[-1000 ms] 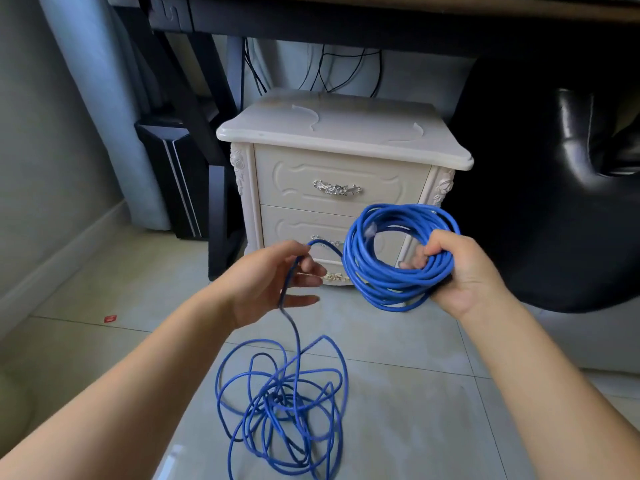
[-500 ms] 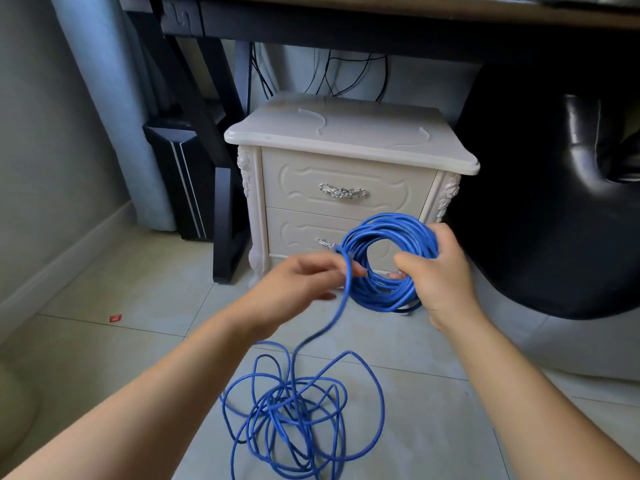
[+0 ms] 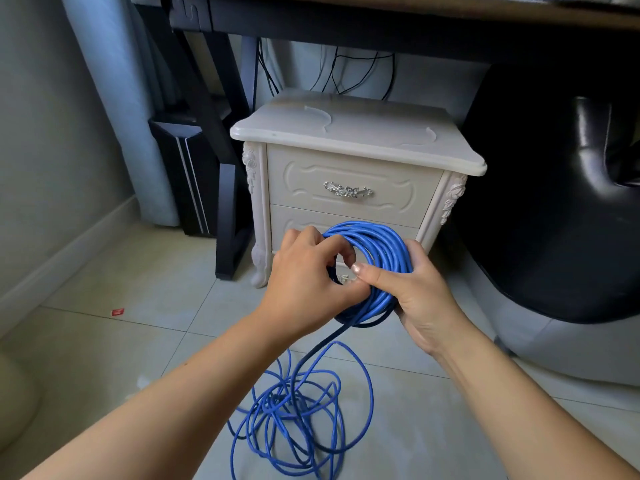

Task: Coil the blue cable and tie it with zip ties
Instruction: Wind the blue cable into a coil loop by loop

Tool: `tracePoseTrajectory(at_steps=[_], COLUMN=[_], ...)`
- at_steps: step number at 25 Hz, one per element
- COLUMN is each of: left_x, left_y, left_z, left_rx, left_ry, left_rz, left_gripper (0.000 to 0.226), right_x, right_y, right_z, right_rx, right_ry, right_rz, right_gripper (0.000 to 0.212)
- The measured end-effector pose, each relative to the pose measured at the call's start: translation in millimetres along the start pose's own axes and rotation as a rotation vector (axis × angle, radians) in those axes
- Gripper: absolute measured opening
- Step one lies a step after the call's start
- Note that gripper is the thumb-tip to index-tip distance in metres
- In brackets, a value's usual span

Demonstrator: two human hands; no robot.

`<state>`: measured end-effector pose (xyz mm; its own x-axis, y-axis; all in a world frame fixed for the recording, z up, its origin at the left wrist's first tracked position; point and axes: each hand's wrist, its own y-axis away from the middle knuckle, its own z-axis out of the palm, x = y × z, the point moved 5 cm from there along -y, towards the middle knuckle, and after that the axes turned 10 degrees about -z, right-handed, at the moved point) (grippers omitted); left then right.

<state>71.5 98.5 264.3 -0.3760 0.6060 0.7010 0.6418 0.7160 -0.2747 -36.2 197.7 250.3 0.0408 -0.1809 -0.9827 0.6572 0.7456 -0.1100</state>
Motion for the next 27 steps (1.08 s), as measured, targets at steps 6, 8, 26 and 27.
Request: tracePoseTrajectory(at_steps=[6, 8, 26, 27], left_x=[-19, -19, -38, -37], left_y=[-19, -15, -9, -7], left_z=[-30, -19, -6, -2], left_rx=[-0.080, -0.348, -0.128, -0.151], left_ry=[0.184, 0.230, 0.734, 0.750], left_rz=[-0.070, -0.106, -0.621, -0.628], left_gripper=[0.058, 0.082, 0.008, 0.007], right_x=[-7, -10, 25, 24], right_y=[-8, -4, 4, 2], right_z=[-9, -2, 12, 10], right_rx=[-0.086, -0.242, 0.041, 0.089], right_ry=[0.102, 0.165, 0.063, 0.029], right_rz=[-0.022, -0.019, 0.031, 0.028], right_gripper=[0.032, 0.033, 0.045, 0.040])
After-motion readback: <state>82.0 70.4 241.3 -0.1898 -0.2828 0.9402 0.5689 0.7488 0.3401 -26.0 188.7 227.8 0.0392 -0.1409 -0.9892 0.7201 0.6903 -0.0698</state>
